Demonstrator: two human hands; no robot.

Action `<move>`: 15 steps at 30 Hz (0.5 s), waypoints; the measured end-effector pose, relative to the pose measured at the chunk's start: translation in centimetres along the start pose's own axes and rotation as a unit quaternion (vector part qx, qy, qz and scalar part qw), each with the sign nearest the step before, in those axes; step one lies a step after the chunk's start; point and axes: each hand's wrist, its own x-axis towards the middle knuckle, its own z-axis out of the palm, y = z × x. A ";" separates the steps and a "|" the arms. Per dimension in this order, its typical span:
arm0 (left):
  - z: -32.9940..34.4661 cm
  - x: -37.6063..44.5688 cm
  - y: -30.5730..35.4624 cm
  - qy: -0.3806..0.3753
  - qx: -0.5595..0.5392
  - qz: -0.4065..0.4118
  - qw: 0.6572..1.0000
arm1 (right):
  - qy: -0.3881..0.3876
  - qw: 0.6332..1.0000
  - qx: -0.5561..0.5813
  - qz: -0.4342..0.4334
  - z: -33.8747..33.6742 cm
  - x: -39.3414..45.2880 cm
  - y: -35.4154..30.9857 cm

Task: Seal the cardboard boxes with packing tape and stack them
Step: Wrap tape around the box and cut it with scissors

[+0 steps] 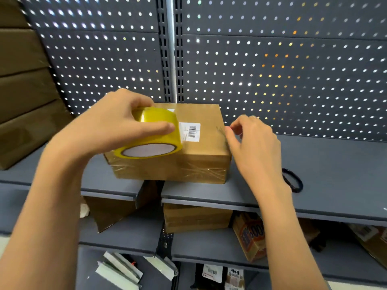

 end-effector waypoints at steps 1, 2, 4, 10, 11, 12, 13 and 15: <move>-0.3 -0.5 -0.7 0.033 -0.008 0.009 0.999 | 0.002 1.000 0.001 -0.018 0.2 0.2 -0.8; -0.7 -0.9 -1.5 0.065 -0.008 0.013 0.998 | 0.005 0.999 0.005 -0.036 0.4 0.4 -1.6; -1.6 -1.6 -2.9 0.113 0.002 0.011 0.994 | 0.005 0.998 0.021 -0.066 1.0 0.8 -3.1; -2.5 -2.9 -9.0 0.190 0.046 -0.005 0.981 | -0.018 0.991 0.032 -0.126 3.2 1.5 -7.3; -2.3 -3.2 -10.3 0.194 0.055 -0.015 0.979 | -0.022 0.990 0.036 -0.134 3.5 1.5 -7.9; -2.1 -3.4 -11.6 0.193 0.066 -0.024 0.979 | -0.028 0.989 0.039 -0.141 3.9 1.6 -8.4; -1.9 -3.5 -12.8 0.187 0.078 -0.032 0.979 | -0.034 0.988 0.040 -0.146 4.2 1.6 -8.8; -1.2 -3.8 -14.9 0.172 0.095 -0.037 0.980 | -0.045 0.986 0.045 -0.152 4.7 1.7 -9.4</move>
